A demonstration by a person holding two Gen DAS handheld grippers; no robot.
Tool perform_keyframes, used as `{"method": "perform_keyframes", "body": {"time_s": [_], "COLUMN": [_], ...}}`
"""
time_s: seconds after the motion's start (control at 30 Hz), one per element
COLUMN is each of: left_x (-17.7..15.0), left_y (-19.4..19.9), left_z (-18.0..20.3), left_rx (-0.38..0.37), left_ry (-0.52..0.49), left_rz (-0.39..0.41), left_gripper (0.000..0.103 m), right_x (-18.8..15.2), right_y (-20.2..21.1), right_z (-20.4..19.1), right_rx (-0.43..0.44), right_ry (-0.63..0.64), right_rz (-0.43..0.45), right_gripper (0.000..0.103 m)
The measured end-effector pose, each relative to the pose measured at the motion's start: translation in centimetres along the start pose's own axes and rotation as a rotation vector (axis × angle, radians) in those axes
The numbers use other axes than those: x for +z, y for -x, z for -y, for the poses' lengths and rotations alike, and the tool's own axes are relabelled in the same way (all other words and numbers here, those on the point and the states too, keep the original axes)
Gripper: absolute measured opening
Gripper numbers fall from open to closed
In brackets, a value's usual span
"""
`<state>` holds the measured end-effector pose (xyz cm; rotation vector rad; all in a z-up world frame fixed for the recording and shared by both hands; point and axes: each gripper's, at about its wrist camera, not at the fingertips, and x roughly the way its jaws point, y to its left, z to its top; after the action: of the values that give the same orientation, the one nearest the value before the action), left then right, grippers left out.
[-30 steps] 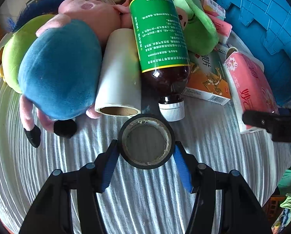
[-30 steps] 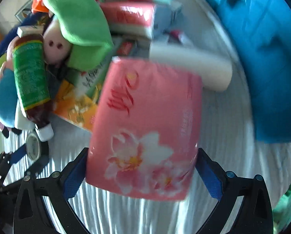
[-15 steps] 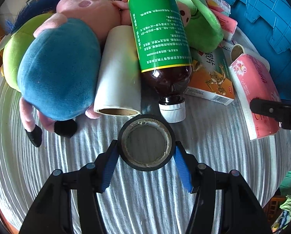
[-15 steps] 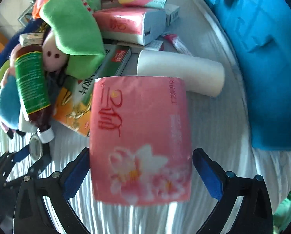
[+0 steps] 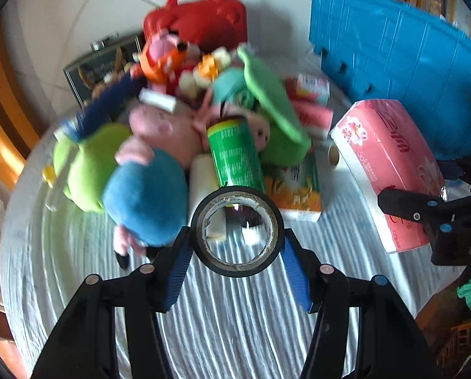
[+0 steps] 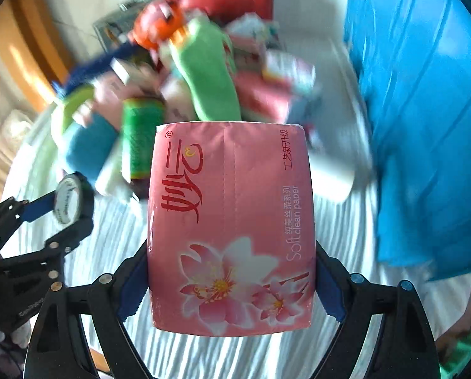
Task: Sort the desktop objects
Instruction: 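Carry the tape roll with the left tool into the crate while the right tool drops the tissue pack there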
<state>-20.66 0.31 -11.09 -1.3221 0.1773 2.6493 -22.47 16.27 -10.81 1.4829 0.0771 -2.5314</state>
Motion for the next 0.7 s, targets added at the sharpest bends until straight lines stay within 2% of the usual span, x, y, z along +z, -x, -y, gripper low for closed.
{"method": "perform_keyframes", "body": {"time_s": [0.07, 0.17, 0.3, 0.43, 0.57, 0.7], "left_x": [0.4, 2.4, 6.7, 11.1, 14.9, 20.0], "left_y": [1.2, 3.5, 6.3, 8.2, 9.4, 9.2], "left_z": [-1.1, 0.3, 1.6, 4.9, 9.2, 14.5], "left_rx": [0.008, 0.013, 0.009, 0.001, -0.018, -0.046], "left_ry": [-0.008, -0.021, -0.027, -0.063, -0.102, -0.149], "left_rz": [0.056, 0.148, 0.261, 0.349, 0.407, 0.426], "left_gripper": [0.055, 0.055, 0.055, 0.055, 0.055, 0.055], "right_x": [1.8, 3.6, 6.4, 9.0, 10.7, 12.5], "right_y": [2.5, 6.2, 11.2, 15.2, 18.9, 21.9], "right_z": [0.2, -0.4, 0.8, 3.2, 8.6, 14.5], "right_rx": [0.001, -0.012, -0.036, -0.103, -0.168, -0.234], "right_ry": [0.027, 0.059, 0.077, 0.079, 0.039, 0.005], "right_rz": [0.079, 0.187, 0.315, 0.413, 0.488, 0.532], "right_gripper": [0.089, 0.089, 0.089, 0.089, 0.089, 0.089]}}
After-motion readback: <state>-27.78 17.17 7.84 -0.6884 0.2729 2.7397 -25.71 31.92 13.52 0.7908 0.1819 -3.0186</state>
